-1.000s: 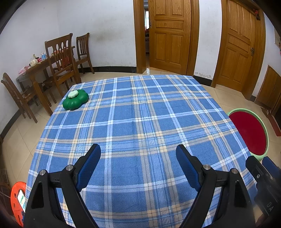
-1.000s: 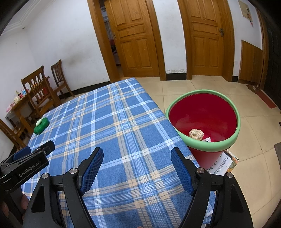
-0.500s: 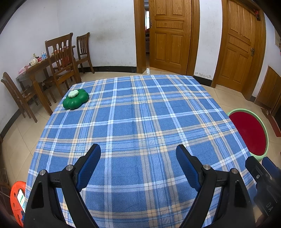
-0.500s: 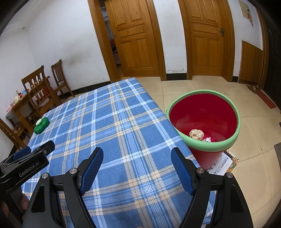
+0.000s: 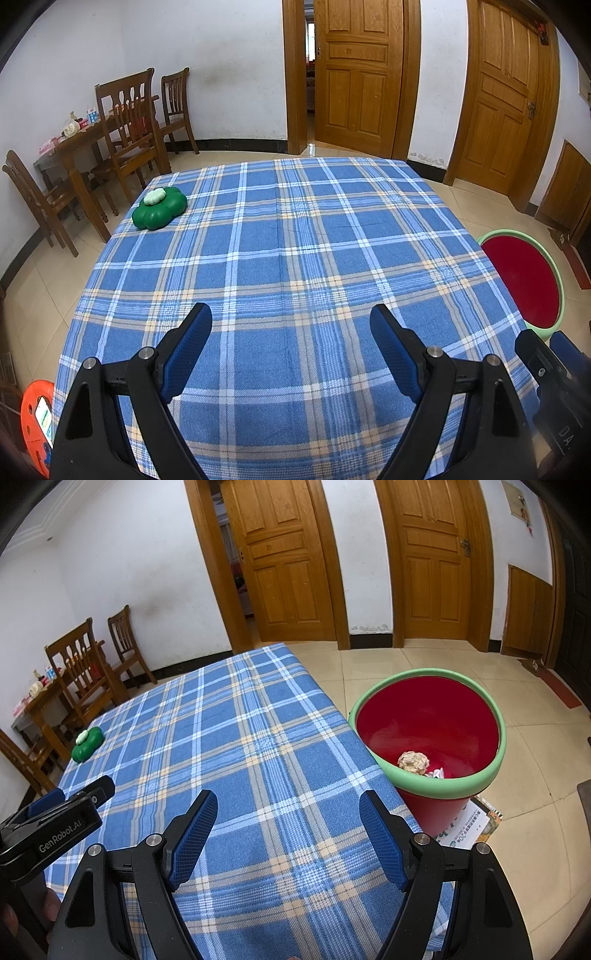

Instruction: Collect trash

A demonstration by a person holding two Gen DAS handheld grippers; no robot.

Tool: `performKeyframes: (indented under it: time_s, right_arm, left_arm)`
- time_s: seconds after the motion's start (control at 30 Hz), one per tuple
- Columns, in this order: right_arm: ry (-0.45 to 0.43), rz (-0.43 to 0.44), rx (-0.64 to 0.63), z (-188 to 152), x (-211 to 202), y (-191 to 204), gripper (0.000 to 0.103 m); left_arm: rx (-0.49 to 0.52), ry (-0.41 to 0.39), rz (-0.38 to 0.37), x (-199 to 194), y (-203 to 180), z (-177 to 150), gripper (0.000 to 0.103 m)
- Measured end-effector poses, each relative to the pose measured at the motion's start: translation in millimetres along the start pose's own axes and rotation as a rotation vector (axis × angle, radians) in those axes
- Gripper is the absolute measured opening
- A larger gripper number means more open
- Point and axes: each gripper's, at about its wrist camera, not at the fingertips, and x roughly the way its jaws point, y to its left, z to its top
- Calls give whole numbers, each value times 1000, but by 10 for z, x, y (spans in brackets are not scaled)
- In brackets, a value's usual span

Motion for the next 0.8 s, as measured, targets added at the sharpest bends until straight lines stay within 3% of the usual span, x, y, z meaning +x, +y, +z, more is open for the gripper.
performKeyframes:
  time_s: [0.8]
  right_arm:
    - [1, 1, 0, 4, 0, 2, 80]
  left_arm:
    - [-3, 5, 3, 10, 9, -19, 87]
